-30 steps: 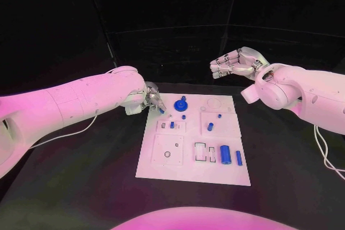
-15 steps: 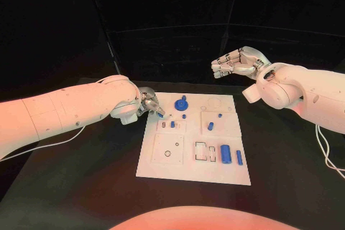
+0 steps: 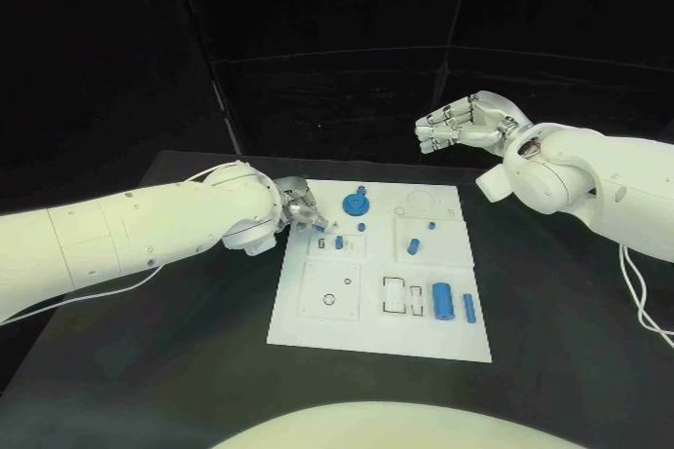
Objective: Assemble the parts on the task board
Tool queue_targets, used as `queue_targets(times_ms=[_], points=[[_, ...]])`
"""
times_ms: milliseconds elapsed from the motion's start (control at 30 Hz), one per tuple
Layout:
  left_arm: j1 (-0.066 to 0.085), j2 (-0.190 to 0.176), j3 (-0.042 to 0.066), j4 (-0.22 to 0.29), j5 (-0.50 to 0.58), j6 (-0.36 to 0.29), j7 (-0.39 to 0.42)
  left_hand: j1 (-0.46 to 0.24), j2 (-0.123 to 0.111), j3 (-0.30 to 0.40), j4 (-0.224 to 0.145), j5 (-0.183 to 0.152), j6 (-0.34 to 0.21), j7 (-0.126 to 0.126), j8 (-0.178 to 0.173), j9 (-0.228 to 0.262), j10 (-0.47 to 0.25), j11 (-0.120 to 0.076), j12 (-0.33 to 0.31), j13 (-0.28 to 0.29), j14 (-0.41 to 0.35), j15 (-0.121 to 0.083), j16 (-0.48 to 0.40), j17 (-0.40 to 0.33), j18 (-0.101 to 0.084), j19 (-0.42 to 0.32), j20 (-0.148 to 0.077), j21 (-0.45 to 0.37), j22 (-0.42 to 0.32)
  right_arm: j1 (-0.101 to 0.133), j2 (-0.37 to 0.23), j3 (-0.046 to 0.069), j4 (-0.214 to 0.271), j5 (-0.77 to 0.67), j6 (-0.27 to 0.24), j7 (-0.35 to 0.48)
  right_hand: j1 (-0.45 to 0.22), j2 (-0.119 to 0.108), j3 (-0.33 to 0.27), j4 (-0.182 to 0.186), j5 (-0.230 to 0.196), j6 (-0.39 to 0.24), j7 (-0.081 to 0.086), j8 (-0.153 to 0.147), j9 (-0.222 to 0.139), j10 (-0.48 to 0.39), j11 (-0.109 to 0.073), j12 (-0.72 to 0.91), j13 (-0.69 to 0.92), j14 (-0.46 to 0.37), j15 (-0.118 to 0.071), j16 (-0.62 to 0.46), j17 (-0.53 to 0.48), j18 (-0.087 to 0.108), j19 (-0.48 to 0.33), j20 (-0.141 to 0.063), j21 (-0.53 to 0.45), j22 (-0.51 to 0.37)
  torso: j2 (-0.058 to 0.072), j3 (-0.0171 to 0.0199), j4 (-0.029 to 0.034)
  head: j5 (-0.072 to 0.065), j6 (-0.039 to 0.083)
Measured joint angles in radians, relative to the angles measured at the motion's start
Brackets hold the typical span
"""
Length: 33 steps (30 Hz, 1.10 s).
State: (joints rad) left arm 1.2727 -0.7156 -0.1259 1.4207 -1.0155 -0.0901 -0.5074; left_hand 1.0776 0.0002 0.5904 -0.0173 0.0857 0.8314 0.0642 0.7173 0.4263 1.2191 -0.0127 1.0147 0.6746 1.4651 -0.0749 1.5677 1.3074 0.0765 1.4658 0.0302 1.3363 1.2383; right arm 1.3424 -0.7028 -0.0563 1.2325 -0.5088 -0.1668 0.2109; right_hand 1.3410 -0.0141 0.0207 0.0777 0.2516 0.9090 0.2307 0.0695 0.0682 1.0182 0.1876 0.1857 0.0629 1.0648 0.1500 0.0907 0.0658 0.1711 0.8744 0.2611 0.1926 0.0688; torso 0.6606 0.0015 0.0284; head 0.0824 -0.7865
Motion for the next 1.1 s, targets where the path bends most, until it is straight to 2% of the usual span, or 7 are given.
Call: queue_targets(times_ms=[67,167,300,1100], points=[[-0.002,0.0,-0.005,0.002,-0.01,-0.005,0.0,-0.003,-0.003,0.016,-0.012,0.0,0.0,0.0,0.001,0.022,0.0,0.0,0.0,0.0,0.0,0.0,0.0,0.0,0.0,0.0,0.0,0.0,0.0,0.0,0.0,0.0,0.0,0.0,0.0,0.0,0.0,0.0,0.0,0.0,0.0,0.0,0.0,0.0,0.0,0.0,0.0,0.0,0.0,0.0,0.0,0.0,0.0,0.0,0.0,0.0,0.0,0.0,0.0,0.0,-0.0002,0.001,0.0],[-0.006,0.0,-0.013,0.004,-0.023,-0.01,0.0,-0.003,-0.003,0.016,-0.012,0.0,0.0,0.0,0.005,0.022,0.0,0.0,0.0,0.0,0.0,0.0,0.0,0.0,0.0,0.0,0.0,0.0,0.0,0.0,0.0,0.0,0.0,0.0,0.0,0.0,0.0,0.0,-0.002,0.002,0.0,0.0,0.0,0.0,0.0,0.0,0.0,0.0,0.0,0.0,0.0,0.0,0.0,0.0,0.0,0.0,0.0,0.0,0.0,0.0001,-0.0007,0.001,0.0],[-0.009,-0.001,-0.018,0.005,-0.033,-0.009,-0.001,-0.003,-0.003,0.016,-0.012,0.0,0.0,0.0,0.005,0.023,0.0,0.0,0.0,0.0,0.0,0.0,0.0,0.0,0.0,0.0,0.0,0.0,0.0,0.0,0.0,0.0,0.0,-0.001,0.001,0.0,0.0,0.0,-0.002,0.002,0.0,0.0,0.0,0.0,0.0,0.0,0.0,0.0,0.0,0.0,0.0,0.0,0.0,0.0,0.0,0.0,0.0,0.0,0.0,0.0001,-0.0008,0.002,-0.002],[-0.011,0.008,-0.021,0.007,-0.053,0.064,-0.007,-0.003,-0.003,0.02,-0.01,0.0,-0.001,0.001,0.007,0.027,0.001,0.001,0.0,-0.001,0.0,0.0,0.0,0.0,0.0,0.0,0.0,0.0,-0.002,-0.001,0.006,0.0,-0.004,-0.001,0.003,-0.001,0.0,0.0,-0.002,0.002,0.0,0.0,0.0,0.0,0.0,0.0,0.0,0.0,0.0,-0.004,-0.004,0.0,0.0,0.0,0.003,0.003,-0.004,0.0,0.0,-0.0001,-0.0017,0.006,-0.009]])
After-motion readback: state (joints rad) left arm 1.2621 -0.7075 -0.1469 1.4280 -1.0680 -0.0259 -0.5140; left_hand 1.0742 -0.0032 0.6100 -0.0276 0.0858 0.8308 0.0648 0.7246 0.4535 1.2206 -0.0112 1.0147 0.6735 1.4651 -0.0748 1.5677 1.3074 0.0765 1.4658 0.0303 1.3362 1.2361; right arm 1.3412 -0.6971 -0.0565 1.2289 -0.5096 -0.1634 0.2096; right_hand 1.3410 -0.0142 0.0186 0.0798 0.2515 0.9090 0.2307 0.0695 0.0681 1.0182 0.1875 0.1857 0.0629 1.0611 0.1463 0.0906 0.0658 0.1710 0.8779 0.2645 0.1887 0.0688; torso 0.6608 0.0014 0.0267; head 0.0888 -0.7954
